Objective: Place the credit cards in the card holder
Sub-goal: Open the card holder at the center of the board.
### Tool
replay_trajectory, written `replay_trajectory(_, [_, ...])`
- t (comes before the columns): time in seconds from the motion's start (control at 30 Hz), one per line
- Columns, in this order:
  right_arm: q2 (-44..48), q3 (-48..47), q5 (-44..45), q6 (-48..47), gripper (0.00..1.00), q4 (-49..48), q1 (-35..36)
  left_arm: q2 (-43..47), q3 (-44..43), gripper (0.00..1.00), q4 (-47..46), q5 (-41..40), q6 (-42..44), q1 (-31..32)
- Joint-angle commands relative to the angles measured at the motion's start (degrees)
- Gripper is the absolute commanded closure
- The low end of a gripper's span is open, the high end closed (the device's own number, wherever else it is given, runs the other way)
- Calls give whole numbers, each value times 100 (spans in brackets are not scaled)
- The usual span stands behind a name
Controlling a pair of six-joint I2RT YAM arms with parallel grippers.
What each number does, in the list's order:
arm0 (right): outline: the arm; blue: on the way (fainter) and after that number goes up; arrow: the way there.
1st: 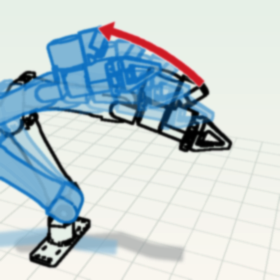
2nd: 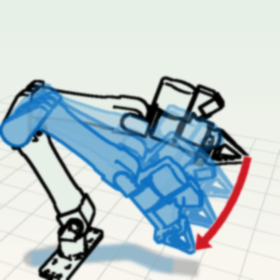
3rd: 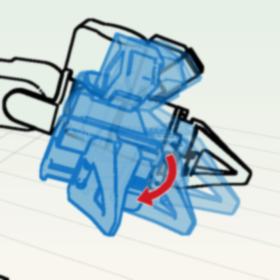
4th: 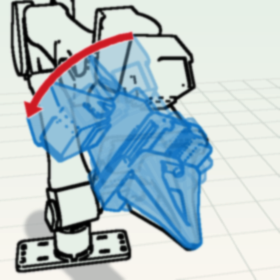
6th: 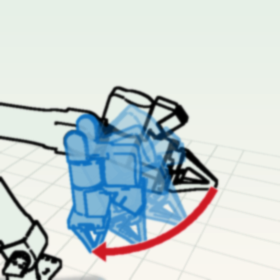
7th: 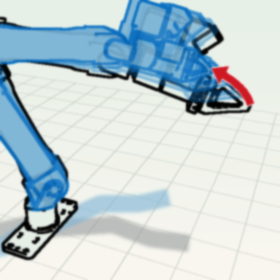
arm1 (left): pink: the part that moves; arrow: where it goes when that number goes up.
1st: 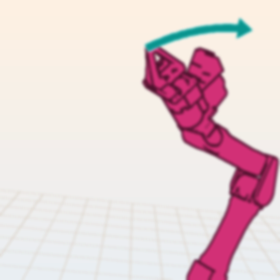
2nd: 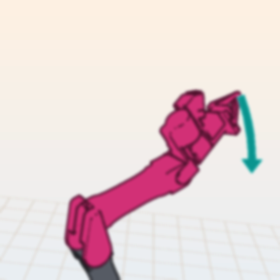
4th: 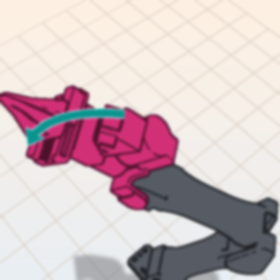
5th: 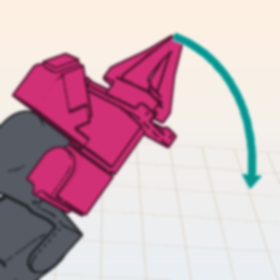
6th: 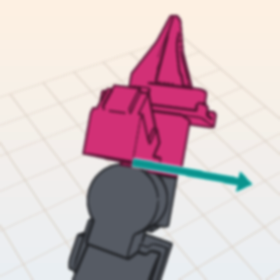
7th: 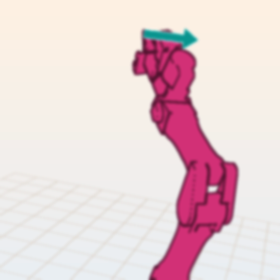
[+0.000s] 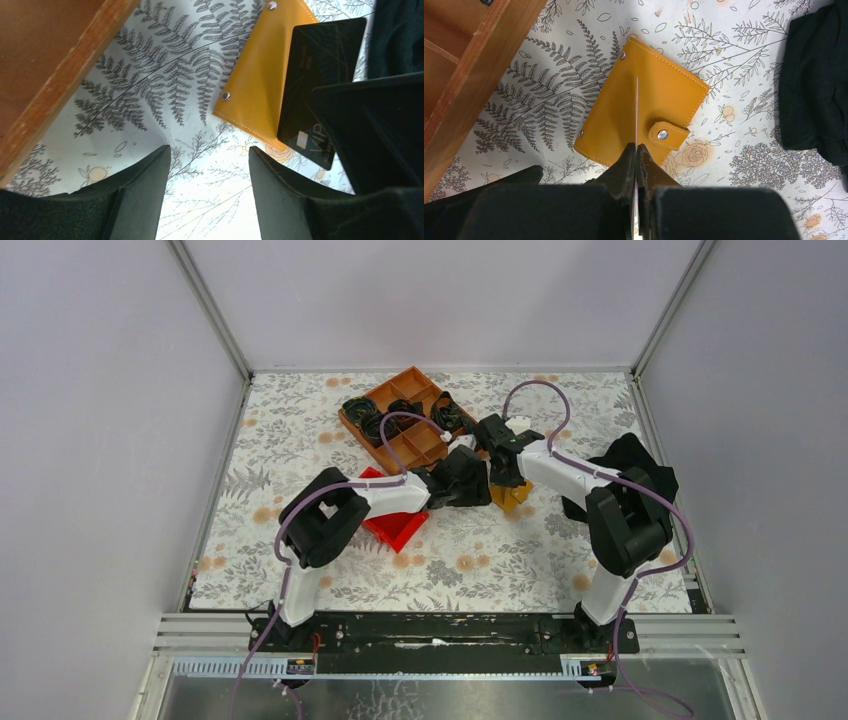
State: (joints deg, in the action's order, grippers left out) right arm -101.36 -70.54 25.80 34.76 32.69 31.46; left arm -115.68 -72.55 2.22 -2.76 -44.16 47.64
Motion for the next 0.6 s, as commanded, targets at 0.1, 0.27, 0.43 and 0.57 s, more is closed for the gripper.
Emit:
replay_trajectory(0.1, [72,43,81,9,100,68,53,-352,-427,34,-186,216,-177,44])
replay_trajectory(0.27, [162,102,118,35,100,130,54,-500,-527,34,-125,182,-215,44])
replay_trajectory(0.43, [267,122,269,40,100,208,53,-719,-621,34,149,85,-189,44])
replay_trajectory(0.57, [402,137,384,31,100,284,55,-843,-606,34,288,20,-193,46])
